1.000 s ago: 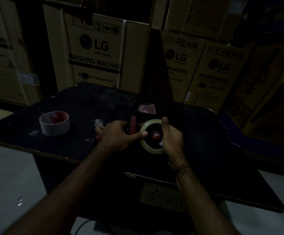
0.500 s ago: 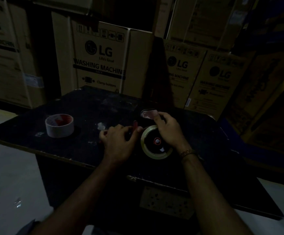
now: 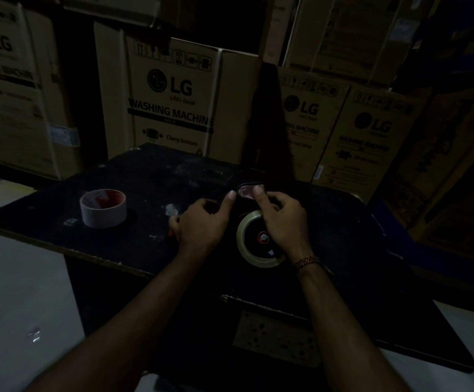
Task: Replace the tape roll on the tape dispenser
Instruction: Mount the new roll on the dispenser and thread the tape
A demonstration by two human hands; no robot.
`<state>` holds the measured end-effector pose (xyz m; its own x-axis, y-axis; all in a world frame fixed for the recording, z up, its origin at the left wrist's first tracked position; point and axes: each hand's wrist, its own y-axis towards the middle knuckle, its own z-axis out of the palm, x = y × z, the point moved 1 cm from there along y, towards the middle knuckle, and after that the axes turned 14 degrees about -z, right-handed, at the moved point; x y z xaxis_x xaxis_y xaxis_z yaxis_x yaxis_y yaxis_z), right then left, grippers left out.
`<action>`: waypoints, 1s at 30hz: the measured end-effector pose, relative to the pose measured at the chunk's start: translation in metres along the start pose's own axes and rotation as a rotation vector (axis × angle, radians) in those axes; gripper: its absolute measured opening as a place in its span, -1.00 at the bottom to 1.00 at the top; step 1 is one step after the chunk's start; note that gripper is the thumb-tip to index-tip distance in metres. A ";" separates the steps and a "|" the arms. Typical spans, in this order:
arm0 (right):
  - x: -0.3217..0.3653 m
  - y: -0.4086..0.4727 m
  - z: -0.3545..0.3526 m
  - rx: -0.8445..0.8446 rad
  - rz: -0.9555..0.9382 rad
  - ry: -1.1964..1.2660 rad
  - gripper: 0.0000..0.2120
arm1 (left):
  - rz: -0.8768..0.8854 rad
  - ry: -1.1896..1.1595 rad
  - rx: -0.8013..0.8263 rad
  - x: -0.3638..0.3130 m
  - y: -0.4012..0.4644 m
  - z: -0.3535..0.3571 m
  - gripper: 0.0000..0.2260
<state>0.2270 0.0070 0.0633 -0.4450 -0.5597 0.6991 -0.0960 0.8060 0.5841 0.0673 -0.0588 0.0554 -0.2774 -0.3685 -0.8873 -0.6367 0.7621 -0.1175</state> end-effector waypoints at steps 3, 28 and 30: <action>0.002 -0.002 0.000 -0.013 -0.015 -0.015 -0.58 | -0.003 -0.072 -0.026 0.004 0.009 0.007 -0.40; 0.011 -0.011 -0.001 -0.064 -0.021 -0.029 -0.58 | 0.267 -0.139 0.005 0.019 0.025 0.007 -0.66; 0.013 -0.013 -0.002 -0.057 -0.019 -0.016 -0.62 | 0.306 -0.146 0.041 0.022 0.028 0.008 -0.63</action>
<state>0.2241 -0.0113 0.0660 -0.4577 -0.5712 0.6814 -0.0538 0.7828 0.6200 0.0490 -0.0414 0.0288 -0.3436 -0.0414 -0.9382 -0.5092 0.8476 0.1491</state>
